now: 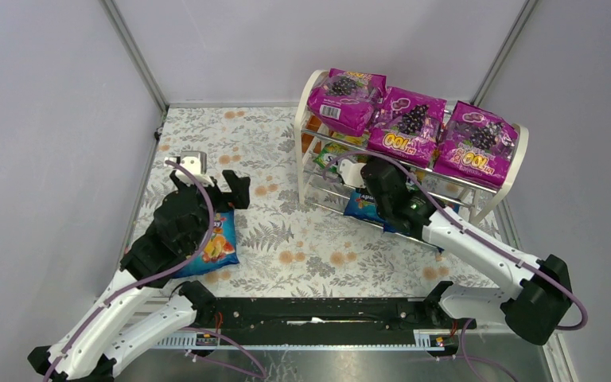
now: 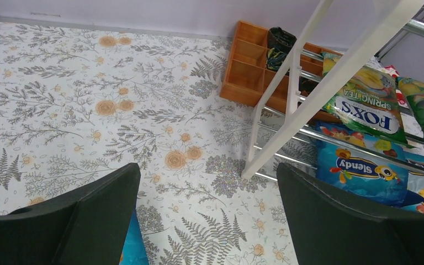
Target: Place and organize the candy bags onto the shelf
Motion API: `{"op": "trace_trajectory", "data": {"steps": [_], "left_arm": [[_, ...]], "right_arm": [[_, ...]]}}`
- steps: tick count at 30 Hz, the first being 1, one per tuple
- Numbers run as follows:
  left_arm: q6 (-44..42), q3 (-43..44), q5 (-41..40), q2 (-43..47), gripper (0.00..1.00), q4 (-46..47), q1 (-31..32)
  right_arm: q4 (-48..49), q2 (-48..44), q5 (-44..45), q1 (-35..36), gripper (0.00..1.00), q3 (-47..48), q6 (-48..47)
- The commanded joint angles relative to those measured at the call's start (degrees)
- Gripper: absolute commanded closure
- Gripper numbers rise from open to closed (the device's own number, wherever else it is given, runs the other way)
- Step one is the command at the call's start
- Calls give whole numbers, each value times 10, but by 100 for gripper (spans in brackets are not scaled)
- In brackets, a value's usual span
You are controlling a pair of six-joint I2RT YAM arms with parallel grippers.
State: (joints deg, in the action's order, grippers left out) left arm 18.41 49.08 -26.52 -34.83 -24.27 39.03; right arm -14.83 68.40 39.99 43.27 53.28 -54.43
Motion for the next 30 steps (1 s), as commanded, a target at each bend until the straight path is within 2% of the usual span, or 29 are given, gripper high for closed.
{"op": "trace_trajectory", "data": {"steps": [1, 6, 11, 14, 15, 16, 20, 24, 27, 30], "left_arm": [[-4, -5, 8, -9, 1, 26, -4], [-4, -5, 8, -21, 1, 26, -9], [-2, -6, 9, -42, 2, 26, -21], [1, -6, 16, -60, 2, 26, -36], [2, -6, 18, -67, 1, 27, -42], [3, -6, 21, -75, 1, 27, -51], [18, -3, 16, -111, 1, 18, -66], [95, 21, 20, -148, 1, -46, -66], [157, -5, 46, -162, 1, -87, -66], [234, -27, 20, -198, 1, -170, -68]], "right_arm": [[-89, -29, -39, -3, 39, 43, 77], [-160, -77, -96, -1, 32, 55, 128], [-199, -154, -191, 0, 19, 58, 172], [-219, -191, -315, 0, 11, 73, 204], [-223, -200, -361, 0, 3, 76, 215], [-219, -211, -402, 0, 1, 75, 225], [-129, -276, -534, 0, 0, 16, 278], [-49, -311, -625, 0, 0, -33, 342], [9, -328, -645, 0, 0, -67, 404], [109, -346, -623, 0, 0, -125, 512]]}}
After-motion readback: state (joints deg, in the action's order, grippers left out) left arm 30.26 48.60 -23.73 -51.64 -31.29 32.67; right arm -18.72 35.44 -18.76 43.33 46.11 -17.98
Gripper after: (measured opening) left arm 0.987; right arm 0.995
